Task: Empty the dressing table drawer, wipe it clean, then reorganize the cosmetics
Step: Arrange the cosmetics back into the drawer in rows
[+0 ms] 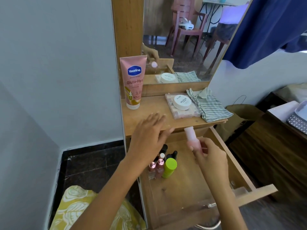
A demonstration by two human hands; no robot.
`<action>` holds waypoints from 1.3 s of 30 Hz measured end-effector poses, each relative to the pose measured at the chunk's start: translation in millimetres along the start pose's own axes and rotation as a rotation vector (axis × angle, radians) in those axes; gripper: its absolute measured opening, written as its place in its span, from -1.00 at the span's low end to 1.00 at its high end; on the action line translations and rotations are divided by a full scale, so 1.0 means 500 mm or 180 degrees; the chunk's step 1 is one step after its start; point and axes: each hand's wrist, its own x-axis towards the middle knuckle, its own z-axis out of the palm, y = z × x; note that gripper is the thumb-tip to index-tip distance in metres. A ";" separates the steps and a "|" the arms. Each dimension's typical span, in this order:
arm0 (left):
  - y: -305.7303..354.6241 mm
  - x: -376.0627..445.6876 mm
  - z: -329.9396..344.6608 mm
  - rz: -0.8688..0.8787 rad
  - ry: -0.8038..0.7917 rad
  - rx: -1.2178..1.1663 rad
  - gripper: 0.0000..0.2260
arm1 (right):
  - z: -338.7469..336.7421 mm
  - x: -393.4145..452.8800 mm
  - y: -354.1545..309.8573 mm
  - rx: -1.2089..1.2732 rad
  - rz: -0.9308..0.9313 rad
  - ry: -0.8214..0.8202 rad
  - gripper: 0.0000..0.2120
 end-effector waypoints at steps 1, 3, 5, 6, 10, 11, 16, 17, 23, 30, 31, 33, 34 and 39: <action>-0.015 0.000 0.008 -0.0048 -0.0272 0.0443 -0.44 | 0.006 0.009 0.010 -0.0098 0.0270 -0.0145 -0.79; -0.038 -0.008 0.027 -0.0074 -0.0709 0.0951 -0.45 | 0.024 0.029 0.029 -0.0335 0.0715 -0.0560 -0.73; -0.049 -0.020 0.044 -0.0073 -0.0909 0.1078 -0.47 | 0.045 0.047 0.040 -0.0610 0.0992 -0.1053 -0.70; -0.054 -0.025 0.050 -0.0070 -0.0919 0.1095 -0.48 | 0.055 0.054 0.044 -0.0707 0.1055 -0.1253 -0.70; -0.065 -0.032 0.062 -0.0097 -0.0819 0.1101 -0.49 | 0.091 0.072 0.059 -0.0825 0.1191 -0.1538 -0.75; -0.065 -0.033 0.064 -0.0112 -0.0822 0.1097 -0.49 | 0.099 0.074 0.064 -0.0812 0.1198 -0.1583 -0.74; -0.063 -0.035 0.066 -0.0149 -0.0825 0.1081 -0.49 | 0.121 0.082 0.082 -0.0842 0.1108 -0.1621 -0.69; -0.062 -0.036 0.066 -0.0148 -0.0807 0.1088 -0.49 | 0.122 0.083 0.086 -0.0828 0.1115 -0.1577 -0.70; -0.061 -0.039 0.072 -0.0162 -0.0756 0.1145 -0.48 | 0.129 0.084 0.092 -0.0844 0.1039 -0.1488 -0.71; -0.060 -0.040 0.071 -0.0168 -0.0771 0.1152 -0.48 | 0.128 0.084 0.087 -0.1016 0.0893 -0.1612 -0.68; -0.059 -0.039 0.071 -0.0172 -0.0778 0.1154 -0.48 | 0.125 0.084 0.087 -0.1067 0.0866 -0.1633 -0.68; -0.059 -0.039 0.070 -0.0177 -0.0792 0.1151 -0.48 | 0.118 0.083 0.086 -0.1096 0.0834 -0.1596 -0.68; -0.058 -0.039 0.070 -0.0180 -0.0798 0.1147 -0.49 | 0.113 0.082 0.084 -0.1040 0.0843 -0.1532 -0.67; -0.058 -0.038 0.068 -0.0194 -0.0814 0.1137 -0.48 | 0.087 0.068 0.058 -0.0898 0.0646 -0.0979 -0.67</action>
